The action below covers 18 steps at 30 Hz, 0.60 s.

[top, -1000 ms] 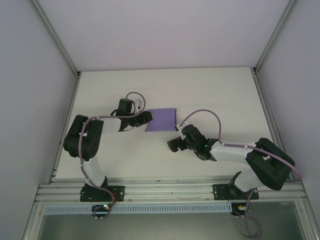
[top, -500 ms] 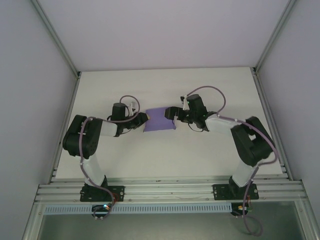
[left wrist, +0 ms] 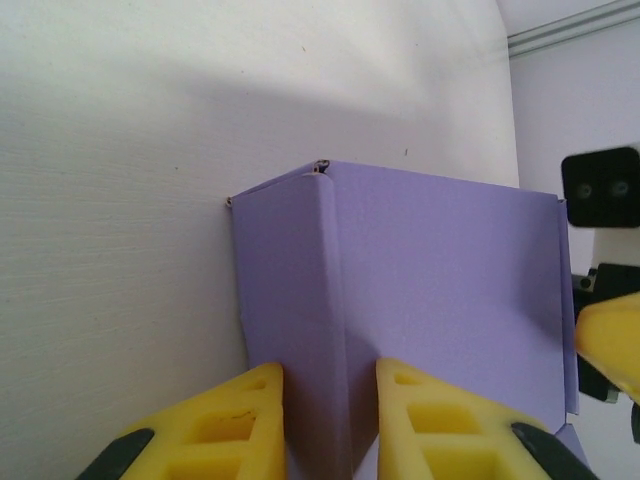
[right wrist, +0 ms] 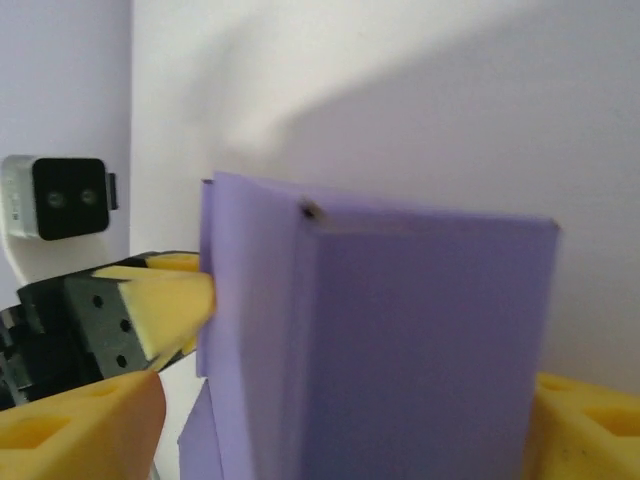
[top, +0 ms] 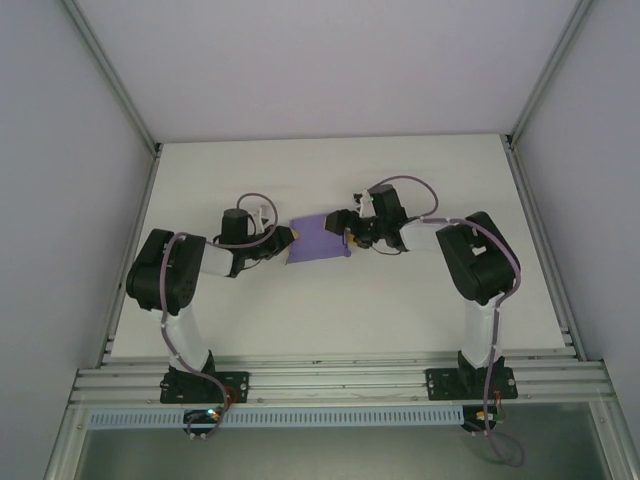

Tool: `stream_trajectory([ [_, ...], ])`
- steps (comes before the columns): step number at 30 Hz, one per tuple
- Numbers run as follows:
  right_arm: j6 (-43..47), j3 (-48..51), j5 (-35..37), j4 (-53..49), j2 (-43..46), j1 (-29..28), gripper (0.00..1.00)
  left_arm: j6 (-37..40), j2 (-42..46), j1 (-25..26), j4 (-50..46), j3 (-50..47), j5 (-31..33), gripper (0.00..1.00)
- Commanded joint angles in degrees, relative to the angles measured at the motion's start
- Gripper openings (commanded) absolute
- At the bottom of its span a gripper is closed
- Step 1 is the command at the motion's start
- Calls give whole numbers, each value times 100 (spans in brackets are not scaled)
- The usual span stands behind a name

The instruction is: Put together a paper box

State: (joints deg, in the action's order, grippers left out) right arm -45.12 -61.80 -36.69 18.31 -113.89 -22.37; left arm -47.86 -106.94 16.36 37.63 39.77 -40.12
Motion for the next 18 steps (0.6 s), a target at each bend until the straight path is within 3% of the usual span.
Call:
stream_trajectory([
  [1, -250, -148, -602, 441, -123, -43, 73, 147, -201, -75, -525, -102, 233, 23],
  [6, -405, 76, -683, 615, 182, 51, 42, 410, 228, -88, 22, -166, -19, 35],
  [8, -625, 247, -788, 832, 314, 133, 36, 637, 550, -82, -148, -55, -15, 40],
  [10, -855, 414, -895, 989, 454, 209, 36, 938, 930, -78, -380, 50, -14, 54],
  [13, -916, 529, -862, 579, 742, 266, 40, 1638, 1633, 21, -881, 120, 162, 100],
  [16, -991, 472, -744, -433, 1009, 387, 40, 3051, 2547, 454, -1982, 227, 1130, 100],
  [18, -1229, 457, -921, -825, 1110, 528, 39, 4395, 3115, 1099, -2866, 344, 2214, 100],
])
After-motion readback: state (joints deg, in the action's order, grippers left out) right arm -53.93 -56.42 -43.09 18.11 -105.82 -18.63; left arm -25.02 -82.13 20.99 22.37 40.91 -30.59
